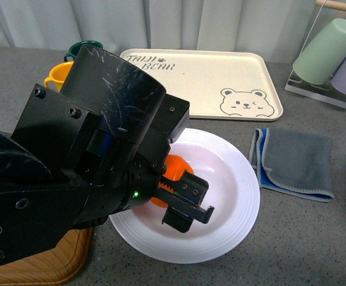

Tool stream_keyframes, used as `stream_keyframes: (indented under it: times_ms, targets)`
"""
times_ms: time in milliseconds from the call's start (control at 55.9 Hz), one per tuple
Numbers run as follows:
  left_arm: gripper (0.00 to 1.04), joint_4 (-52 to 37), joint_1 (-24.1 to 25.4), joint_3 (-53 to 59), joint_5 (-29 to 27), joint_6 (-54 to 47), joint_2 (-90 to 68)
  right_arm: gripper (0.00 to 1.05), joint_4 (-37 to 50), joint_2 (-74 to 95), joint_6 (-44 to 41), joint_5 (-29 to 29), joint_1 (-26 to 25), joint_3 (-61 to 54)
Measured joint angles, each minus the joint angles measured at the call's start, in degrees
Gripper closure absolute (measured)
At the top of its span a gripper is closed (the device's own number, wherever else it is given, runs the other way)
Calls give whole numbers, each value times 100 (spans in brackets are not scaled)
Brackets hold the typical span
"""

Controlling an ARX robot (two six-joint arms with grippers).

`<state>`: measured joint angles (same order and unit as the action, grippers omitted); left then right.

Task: Place orange and plate with both arms

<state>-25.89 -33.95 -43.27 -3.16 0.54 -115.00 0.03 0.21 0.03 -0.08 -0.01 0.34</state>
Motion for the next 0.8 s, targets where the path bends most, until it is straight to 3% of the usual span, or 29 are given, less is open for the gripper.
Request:
stream_keyframes:
  times_ms: [125, 590, 626, 679, 715, 751, 804]
  targets:
    - [5, 81, -61, 35, 31, 15, 94, 9, 0, 0, -2, -2, 0, 0]
    - [7, 105, 52, 291, -146, 271, 1322, 9, 0, 0, -2, -2, 0, -2]
    - [10, -361, 31, 404, -586, 190, 1259, 9, 0, 0, -2, 0, 0, 0]
    - [21, -2208, 50, 903, -1834, 101, 1012, 9, 0, 0, -2, -4, 0, 0]
    - [30, -3574, 160, 1488, -2371, 61, 964, 9, 0, 0, -2, -22, 0, -2]
    - [38, -4551, 369, 1967, -2500, 42, 1097, 9, 0, 0, -2, 7, 0, 0]
    - [51, -5224, 691, 2413, -2343, 33, 1593, 9, 0, 0, -2, 7, 0, 0]
